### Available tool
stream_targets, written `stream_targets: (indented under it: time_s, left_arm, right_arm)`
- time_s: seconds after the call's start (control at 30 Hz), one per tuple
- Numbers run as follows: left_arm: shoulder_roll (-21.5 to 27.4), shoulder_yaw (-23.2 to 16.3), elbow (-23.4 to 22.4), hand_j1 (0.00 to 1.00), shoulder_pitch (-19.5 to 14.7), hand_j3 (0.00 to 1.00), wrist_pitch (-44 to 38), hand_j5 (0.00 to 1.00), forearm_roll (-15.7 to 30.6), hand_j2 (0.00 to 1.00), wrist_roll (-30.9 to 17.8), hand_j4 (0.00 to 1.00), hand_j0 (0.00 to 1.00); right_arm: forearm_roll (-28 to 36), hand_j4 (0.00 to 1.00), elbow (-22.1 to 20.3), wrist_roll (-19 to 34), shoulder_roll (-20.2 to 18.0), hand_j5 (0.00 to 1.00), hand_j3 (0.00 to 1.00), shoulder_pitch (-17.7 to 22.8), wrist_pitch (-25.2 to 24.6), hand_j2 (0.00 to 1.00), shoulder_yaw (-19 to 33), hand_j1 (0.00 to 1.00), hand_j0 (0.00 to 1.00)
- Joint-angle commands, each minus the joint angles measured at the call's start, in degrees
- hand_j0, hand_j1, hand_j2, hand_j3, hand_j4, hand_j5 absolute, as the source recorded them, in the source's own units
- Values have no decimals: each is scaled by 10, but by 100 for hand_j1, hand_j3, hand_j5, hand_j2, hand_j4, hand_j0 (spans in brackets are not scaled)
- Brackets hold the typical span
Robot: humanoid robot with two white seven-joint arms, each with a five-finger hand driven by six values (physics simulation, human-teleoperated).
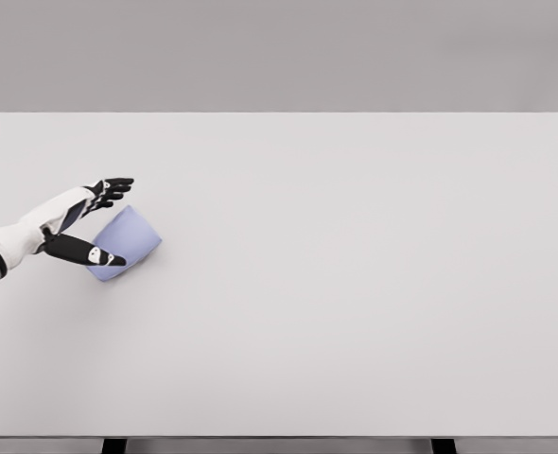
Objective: Flip the cup with left arm and place it on the table
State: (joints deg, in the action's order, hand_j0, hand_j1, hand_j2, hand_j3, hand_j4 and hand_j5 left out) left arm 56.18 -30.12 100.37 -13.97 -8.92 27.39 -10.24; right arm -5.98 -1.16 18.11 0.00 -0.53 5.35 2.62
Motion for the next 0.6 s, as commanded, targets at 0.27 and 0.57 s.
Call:
stream_targets:
  time_s: [0.27,0.57]
  left_arm:
    - [-13,-1,-6,100,4,100,-6,100,-17,100,1,100,100]
    - [-16,-2,-9,100,4,100,-7,100,-18,100,1,100,100]
  right_arm:
    - [1,100,-1,1,0,100,100,1,0,100,0,100,100]
    - [1,100,0,0,0,100,100,0,0,100,0,100,100]
